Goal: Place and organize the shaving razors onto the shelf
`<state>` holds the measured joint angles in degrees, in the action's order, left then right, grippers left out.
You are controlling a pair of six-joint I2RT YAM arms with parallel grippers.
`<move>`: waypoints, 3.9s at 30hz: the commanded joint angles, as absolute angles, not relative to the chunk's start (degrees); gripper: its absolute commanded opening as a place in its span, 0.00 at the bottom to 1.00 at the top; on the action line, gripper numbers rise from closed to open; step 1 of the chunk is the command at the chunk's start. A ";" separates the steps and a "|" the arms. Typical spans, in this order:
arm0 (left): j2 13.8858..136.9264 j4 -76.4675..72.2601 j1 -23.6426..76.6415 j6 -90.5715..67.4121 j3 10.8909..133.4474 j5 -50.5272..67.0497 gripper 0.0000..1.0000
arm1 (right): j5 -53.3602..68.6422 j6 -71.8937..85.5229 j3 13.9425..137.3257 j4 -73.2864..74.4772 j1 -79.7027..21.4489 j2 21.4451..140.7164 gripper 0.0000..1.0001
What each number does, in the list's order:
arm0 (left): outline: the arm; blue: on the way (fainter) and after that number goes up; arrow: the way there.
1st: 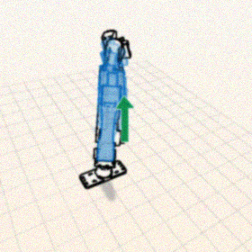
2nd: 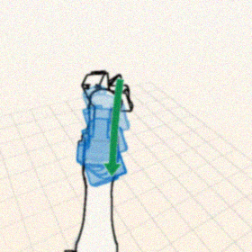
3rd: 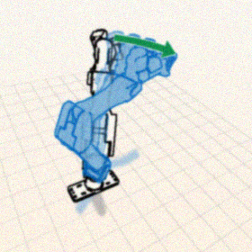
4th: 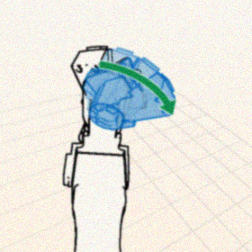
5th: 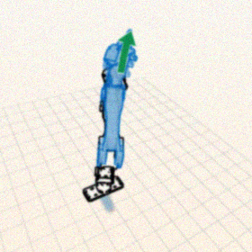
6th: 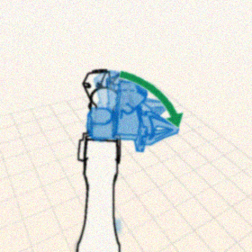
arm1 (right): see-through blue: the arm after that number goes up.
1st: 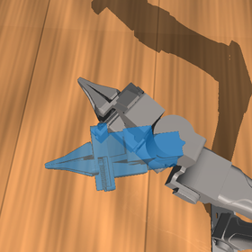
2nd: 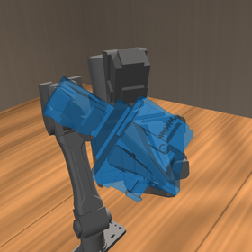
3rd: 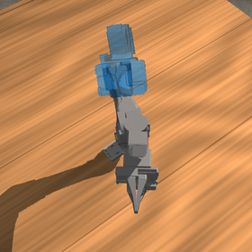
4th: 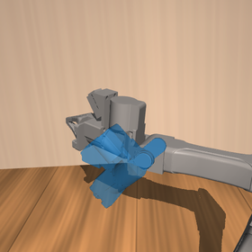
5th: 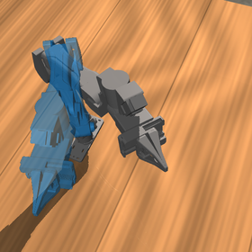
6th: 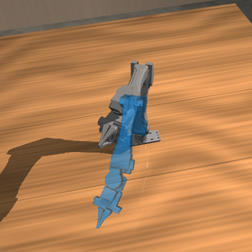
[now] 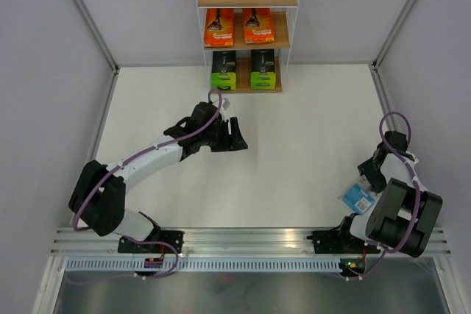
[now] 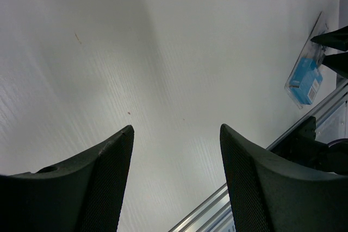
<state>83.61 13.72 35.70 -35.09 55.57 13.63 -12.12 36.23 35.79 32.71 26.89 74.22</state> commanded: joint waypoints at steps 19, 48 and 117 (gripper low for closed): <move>79.19 16.17 35.42 -29.97 57.74 15.38 0.70 | 1.67 34.38 36.11 25.13 12.05 60.99 0.01; 73.66 18.54 25.75 -32.52 53.97 11.08 0.70 | 13.62 20.13 120.74 24.01 -20.39 97.80 0.01; 65.92 21.27 20.92 -37.00 53.61 3.25 0.73 | -38.24 61.08 148.62 -8.17 -29.27 132.54 0.34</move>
<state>65.67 21.34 21.34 -36.23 52.34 3.31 -39.20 62.00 145.56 -8.05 -29.65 132.09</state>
